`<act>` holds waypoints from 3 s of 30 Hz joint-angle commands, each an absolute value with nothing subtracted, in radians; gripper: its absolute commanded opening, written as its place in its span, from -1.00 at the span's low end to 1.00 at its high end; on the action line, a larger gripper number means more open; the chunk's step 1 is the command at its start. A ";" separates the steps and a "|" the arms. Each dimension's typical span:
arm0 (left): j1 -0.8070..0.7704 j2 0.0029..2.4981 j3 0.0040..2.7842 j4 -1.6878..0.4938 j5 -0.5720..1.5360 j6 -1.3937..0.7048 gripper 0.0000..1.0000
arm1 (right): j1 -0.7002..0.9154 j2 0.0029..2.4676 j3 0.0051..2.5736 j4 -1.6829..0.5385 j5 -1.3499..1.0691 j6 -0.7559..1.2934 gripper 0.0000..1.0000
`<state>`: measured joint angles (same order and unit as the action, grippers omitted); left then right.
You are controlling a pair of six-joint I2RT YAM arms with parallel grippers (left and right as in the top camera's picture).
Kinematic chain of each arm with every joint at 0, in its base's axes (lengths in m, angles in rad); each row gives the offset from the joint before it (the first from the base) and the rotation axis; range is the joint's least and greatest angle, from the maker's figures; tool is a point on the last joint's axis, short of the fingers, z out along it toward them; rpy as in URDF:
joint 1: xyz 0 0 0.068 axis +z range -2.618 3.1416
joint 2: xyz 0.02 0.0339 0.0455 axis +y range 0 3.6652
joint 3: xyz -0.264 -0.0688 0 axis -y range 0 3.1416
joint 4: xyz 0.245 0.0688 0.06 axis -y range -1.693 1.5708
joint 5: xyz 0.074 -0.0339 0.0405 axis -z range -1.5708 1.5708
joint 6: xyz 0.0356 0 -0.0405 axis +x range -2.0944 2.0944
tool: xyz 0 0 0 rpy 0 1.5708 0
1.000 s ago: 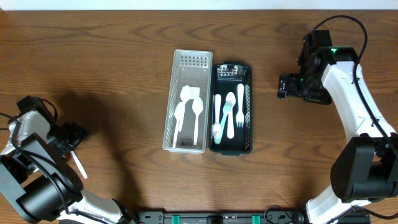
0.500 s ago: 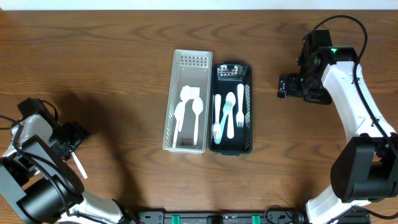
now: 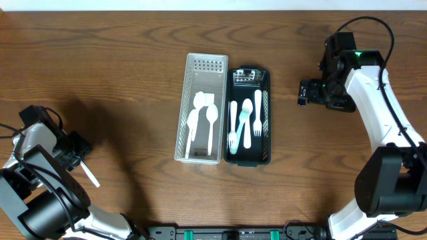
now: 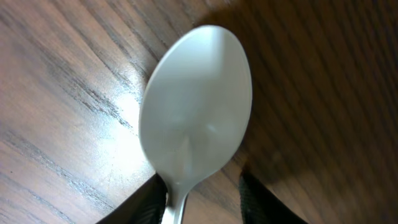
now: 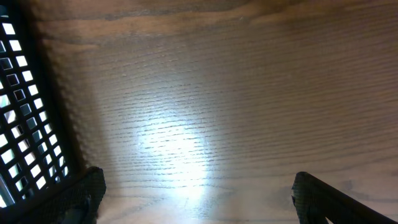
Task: Pack container
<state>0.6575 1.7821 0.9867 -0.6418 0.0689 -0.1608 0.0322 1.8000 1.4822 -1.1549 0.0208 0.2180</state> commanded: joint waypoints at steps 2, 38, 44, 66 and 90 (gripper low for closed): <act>0.658 1.811 0.944 -0.642 0.072 -0.170 -0.42 | 0.039 1.809 1.479 -1.156 0.019 0.204 0.98; -0.019 1.448 1.314 -0.931 0.191 -0.098 -0.88 | 0.040 1.809 1.479 -1.136 0.019 0.204 0.99; -0.321 1.465 1.326 -0.892 0.133 -0.085 -0.88 | 0.040 1.809 1.479 -1.137 0.019 0.204 0.98; -0.461 1.744 1.332 -0.836 0.080 -0.071 -0.03 | 0.040 1.809 1.479 -1.131 0.019 0.204 0.98; -0.027 1.531 1.392 -0.638 -0.125 -0.097 0.96 | 0.101 1.762 1.508 -0.475 0.047 0.096 0.97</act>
<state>-0.0528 1.5299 1.3846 -0.6384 -0.1123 -0.0853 0.0956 1.7977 1.4914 -0.4759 0.0280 0.1478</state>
